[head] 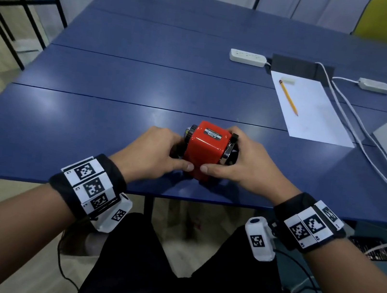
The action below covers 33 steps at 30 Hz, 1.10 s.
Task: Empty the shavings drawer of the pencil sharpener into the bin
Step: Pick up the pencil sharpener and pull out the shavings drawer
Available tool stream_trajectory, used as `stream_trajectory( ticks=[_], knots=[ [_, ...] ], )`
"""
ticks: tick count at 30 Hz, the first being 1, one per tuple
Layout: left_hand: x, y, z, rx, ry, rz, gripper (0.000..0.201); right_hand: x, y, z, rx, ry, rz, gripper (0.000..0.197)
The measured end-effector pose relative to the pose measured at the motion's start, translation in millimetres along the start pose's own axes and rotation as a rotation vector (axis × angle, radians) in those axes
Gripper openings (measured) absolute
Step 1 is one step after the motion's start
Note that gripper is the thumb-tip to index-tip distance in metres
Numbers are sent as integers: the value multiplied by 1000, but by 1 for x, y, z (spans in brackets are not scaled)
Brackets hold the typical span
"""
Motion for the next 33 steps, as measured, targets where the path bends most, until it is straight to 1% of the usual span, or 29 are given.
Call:
stream_trajectory(
  ticks=[6,9,12,17,21,23,26,28,30,31,32,33],
  knots=[
    [-4,4,-2,9,-23,-76,35,0,-3,1,4,-15,4,75],
    [-4,0,-4,6,-27,-50,33,-1,-1,-1,-19,-15,13,75],
    [-2,-2,-5,10,-32,-26,26,-1,0,-3,-31,-5,18,73],
    [0,-4,-5,23,-17,-33,29,-2,0,-5,-56,-18,23,73],
    [1,-3,-2,22,-21,25,24,-3,0,-4,-67,-30,28,74],
    [2,-3,1,27,-19,19,21,-3,1,-4,-67,-37,29,77],
    [2,-2,5,30,-29,-74,21,-3,5,-2,-57,-61,53,95],
    [-3,-1,7,5,-15,-214,29,-4,12,3,-45,-60,95,108],
    [-16,3,12,-46,73,-321,42,-5,21,11,-10,-42,111,116],
    [-25,7,14,-46,124,-324,52,-4,26,17,10,-30,108,118],
    [-32,12,17,-14,156,-302,64,-2,30,23,28,-19,105,119],
    [-38,19,17,49,155,-276,79,0,34,28,42,-9,102,120]
  ],
)
Point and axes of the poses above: each hand's wrist, its own z-axis away from the middle knuckle, its own x-axis out of the palm, y = z × x, the point moved 2 cm from there along -z, towards the middle knuckle, and after that the axes turned 9 degrees about -z, right-handed, at the moved point
